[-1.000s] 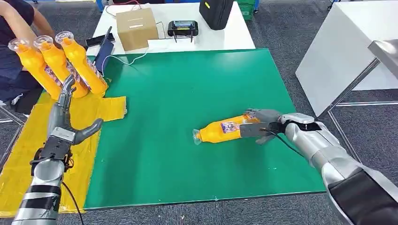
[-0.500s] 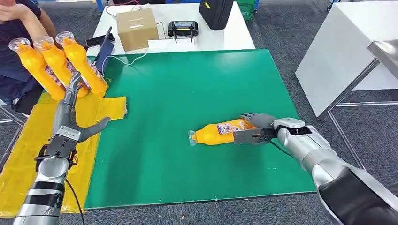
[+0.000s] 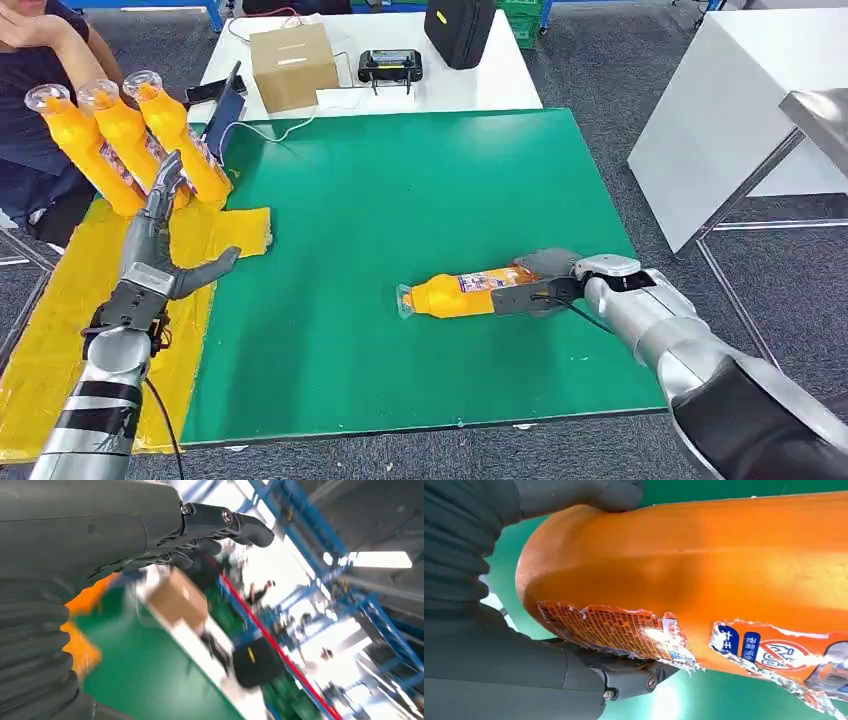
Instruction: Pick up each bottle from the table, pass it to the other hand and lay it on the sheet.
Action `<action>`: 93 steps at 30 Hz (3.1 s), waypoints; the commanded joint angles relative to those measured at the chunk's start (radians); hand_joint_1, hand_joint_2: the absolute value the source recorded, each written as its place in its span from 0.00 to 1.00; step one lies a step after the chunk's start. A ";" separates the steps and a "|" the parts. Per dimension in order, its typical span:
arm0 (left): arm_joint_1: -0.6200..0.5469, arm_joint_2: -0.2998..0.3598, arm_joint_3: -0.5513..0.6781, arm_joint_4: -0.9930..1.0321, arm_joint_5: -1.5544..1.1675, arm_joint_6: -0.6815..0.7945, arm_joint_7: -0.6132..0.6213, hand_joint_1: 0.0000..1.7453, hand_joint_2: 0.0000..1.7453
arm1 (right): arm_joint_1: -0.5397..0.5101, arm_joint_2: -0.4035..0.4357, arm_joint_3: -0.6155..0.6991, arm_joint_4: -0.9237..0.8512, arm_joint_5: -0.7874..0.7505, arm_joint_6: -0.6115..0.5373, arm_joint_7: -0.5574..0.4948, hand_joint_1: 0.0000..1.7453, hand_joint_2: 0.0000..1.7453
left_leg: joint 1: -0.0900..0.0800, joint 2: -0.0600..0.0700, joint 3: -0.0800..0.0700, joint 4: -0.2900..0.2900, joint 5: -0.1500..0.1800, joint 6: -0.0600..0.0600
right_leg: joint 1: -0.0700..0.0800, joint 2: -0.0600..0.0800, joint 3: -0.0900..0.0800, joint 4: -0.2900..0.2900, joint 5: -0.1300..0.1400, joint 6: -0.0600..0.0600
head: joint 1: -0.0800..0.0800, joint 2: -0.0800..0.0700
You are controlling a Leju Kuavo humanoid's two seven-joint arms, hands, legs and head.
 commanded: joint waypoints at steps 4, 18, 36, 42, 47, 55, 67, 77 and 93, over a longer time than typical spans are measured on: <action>0.028 0.015 -0.004 0.017 0.264 -0.269 0.144 0.00 0.00 | 0.116 0.089 -0.137 0.032 -0.114 -0.334 0.065 1.00 1.00 | 0.002 -0.003 0.003 -0.001 0.000 -0.001 | 0.001 0.003 0.004 -0.003 0.000 -0.002 | 0.000 0.000; 0.133 -0.094 -0.094 -0.193 0.268 -0.224 0.188 0.00 0.00 | 0.366 0.332 -0.699 -0.685 -0.285 -0.514 -0.073 1.00 1.00 | 0.004 -0.009 -0.015 0.002 0.000 -0.002 | 0.004 -0.001 -0.011 0.003 -0.003 -0.002 | 0.000 0.000; 0.189 -0.147 -0.107 -0.264 0.110 -0.116 0.145 0.00 1.00 | 0.364 0.495 -0.463 -0.566 -0.256 -0.363 -0.039 1.00 1.00 | 0.005 -0.004 -0.006 0.001 -0.004 -0.004 | 0.004 0.011 -0.005 0.000 -0.004 -0.003 | 0.000 0.000; 0.192 -0.147 -0.104 -0.265 0.109 -0.116 0.145 0.00 1.00 | 0.363 0.495 -0.452 -0.563 -0.255 -0.361 -0.038 1.00 1.00 | 0.003 -0.003 -0.012 0.000 -0.001 -0.003 | 0.003 0.005 -0.010 0.000 -0.002 -0.002 | 0.000 0.000; 0.191 -0.147 -0.104 -0.265 0.109 -0.116 0.145 0.00 1.00 | 0.362 0.493 -0.453 -0.563 -0.255 -0.361 -0.038 1.00 1.00 | 0.003 -0.003 -0.013 0.000 -0.001 -0.003 | 0.003 0.005 -0.011 0.000 -0.001 -0.002 | 0.000 0.000; 0.191 -0.147 -0.104 -0.265 0.109 -0.116 0.145 0.00 1.00 | 0.362 0.493 -0.453 -0.563 -0.255 -0.361 -0.038 1.00 1.00 | 0.003 -0.004 -0.012 0.000 -0.001 -0.003 | 0.003 0.005 -0.010 0.000 -0.002 -0.002 | 0.000 0.000; 0.191 -0.147 -0.104 -0.265 0.109 -0.116 0.145 0.00 1.00 | 0.362 0.493 -0.453 -0.563 -0.255 -0.361 -0.038 1.00 1.00 | 0.002 -0.003 -0.014 -0.001 0.000 -0.002 | 0.002 0.002 -0.013 0.000 -0.001 -0.001 | 0.000 0.000; 0.241 -0.118 0.014 -0.170 0.562 -0.368 0.157 0.00 1.00 | 0.436 0.557 -0.127 -0.475 -0.190 -0.296 -0.059 1.00 1.00 | 0.003 0.004 -0.006 -0.005 -0.003 -0.004 | 0.003 0.013 -0.005 -0.003 -0.002 -0.003 | 0.001 0.000; 0.238 -0.131 0.015 -0.183 0.550 -0.374 0.168 0.00 1.00 | 0.394 0.529 -0.101 -0.471 -0.250 -0.291 -0.056 1.00 1.00 | 0.005 -0.001 -0.012 -0.001 -0.002 -0.004 | 0.004 0.007 -0.011 -0.001 -0.004 -0.004 | 0.000 0.000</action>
